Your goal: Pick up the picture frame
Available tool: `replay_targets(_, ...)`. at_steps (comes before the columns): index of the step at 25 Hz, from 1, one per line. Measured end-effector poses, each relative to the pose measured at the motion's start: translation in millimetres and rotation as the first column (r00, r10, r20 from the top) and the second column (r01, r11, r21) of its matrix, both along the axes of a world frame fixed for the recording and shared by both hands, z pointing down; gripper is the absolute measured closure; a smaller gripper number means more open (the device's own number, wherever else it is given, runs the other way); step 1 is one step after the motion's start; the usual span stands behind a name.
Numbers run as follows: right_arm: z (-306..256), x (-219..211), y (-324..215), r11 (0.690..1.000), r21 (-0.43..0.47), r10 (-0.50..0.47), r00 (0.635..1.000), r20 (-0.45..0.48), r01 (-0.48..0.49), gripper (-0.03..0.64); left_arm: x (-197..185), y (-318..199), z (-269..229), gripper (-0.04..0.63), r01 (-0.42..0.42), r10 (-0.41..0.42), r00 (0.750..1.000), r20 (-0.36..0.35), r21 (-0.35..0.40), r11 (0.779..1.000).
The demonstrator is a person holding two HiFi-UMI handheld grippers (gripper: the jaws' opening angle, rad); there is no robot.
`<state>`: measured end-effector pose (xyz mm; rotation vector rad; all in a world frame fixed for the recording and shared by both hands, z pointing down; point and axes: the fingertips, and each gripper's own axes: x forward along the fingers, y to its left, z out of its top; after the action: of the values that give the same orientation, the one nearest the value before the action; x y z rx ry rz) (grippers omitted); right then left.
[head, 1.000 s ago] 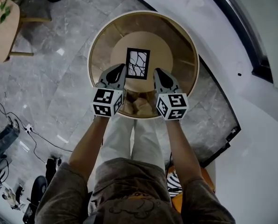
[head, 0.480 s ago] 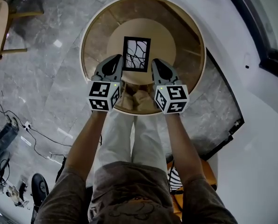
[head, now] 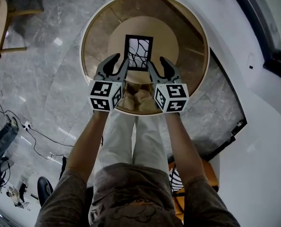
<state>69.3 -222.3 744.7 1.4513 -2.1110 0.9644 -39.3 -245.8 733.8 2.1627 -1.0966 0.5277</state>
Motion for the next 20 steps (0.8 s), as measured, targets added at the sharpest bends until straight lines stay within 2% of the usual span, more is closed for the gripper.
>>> replay_targets(20, 61, -6, 0, 0.994, -0.108, 0.004, 1.0, 0.021, -0.002, 0.422, 0, -1, 64, 0.467, 0.013, -0.009, 0.999, 0.044, -0.1, 0.995)
